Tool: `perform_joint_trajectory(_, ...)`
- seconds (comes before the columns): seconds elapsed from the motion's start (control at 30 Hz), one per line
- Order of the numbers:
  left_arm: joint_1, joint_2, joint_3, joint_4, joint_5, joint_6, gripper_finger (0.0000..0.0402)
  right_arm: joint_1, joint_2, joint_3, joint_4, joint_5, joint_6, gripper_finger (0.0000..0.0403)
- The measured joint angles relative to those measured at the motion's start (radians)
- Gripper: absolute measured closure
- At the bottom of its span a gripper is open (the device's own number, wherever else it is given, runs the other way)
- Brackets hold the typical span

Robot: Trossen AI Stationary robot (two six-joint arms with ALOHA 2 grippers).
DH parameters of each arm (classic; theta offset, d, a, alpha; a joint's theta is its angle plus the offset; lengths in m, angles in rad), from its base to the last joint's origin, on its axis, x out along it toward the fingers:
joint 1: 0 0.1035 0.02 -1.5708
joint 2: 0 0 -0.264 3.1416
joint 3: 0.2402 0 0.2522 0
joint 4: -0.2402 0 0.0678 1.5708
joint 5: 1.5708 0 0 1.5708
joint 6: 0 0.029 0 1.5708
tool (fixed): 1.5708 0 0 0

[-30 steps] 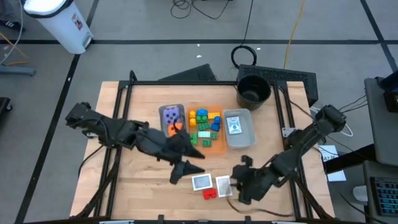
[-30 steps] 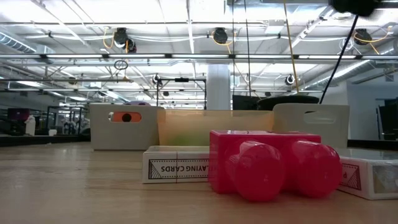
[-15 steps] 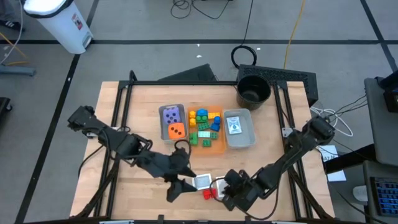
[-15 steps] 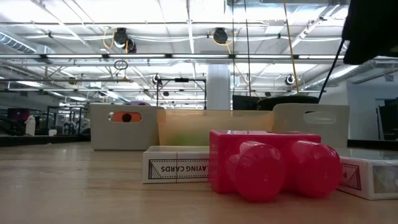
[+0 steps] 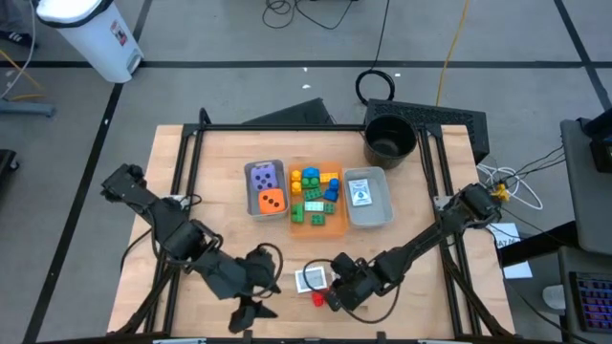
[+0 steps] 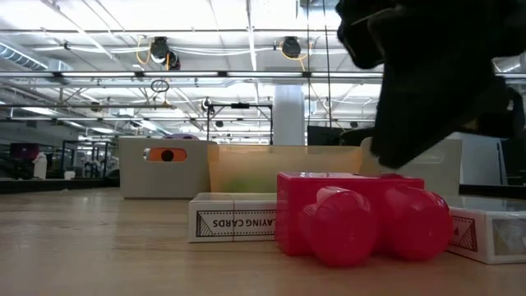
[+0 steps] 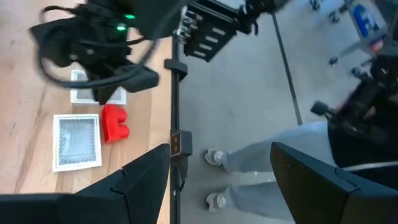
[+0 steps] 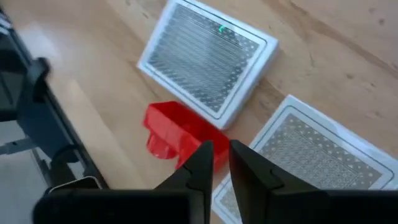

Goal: Pick & Place Toys
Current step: Put the brown deck of cards into the right gray bin

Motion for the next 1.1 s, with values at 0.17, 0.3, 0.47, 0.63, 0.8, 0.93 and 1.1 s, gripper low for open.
perform_joint_trajectory(0.17, -0.024, 0.0, 0.0, -0.012, 0.005, 0.037, 0.0117, -0.016, 0.028, 0.0, -0.011, -0.041, 0.031, 0.0376)
perform_joint_trajectory(0.3, -0.032, 0.0, 0.0, -0.012, 0.005, 0.07, 0.0117, -0.029, 0.036, 0.0, -0.066, -0.102, 0.044, 0.0391)
perform_joint_trajectory(0.47, -0.033, 0.0, 0.0, -0.019, 0.019, 0.132, 0.0117, -0.038, 0.03, 0.004, -0.202, -0.104, 0.054, 0.0401)
perform_joint_trajectory(0.63, -0.011, 0.0, 0.0, -0.021, 0.019, 0.186, 0.0117, -0.049, 0.023, 0.004, -0.366, -0.106, 0.06, 0.04)
perform_joint_trajectory(0.8, 0.025, 0.0, 0.0, -0.037, 0.019, 0.237, 0.0117, -0.058, -0.013, 0.001, -0.428, -0.105, 0.002, 0.0399)
perform_joint_trajectory(0.93, 0.065, 0.0, 0.0, -0.064, 0.019, 0.257, 0.0117, -0.078, -0.082, -0.006, -0.589, -0.1, -0.006, 0.0402)
perform_joint_trajectory(1.1, 0.112, 0.0, 0.0, -0.082, 0.019, 0.278, 0.0117, -0.089, -0.189, -0.003, -0.789, -0.045, 0.057, 0.0402)
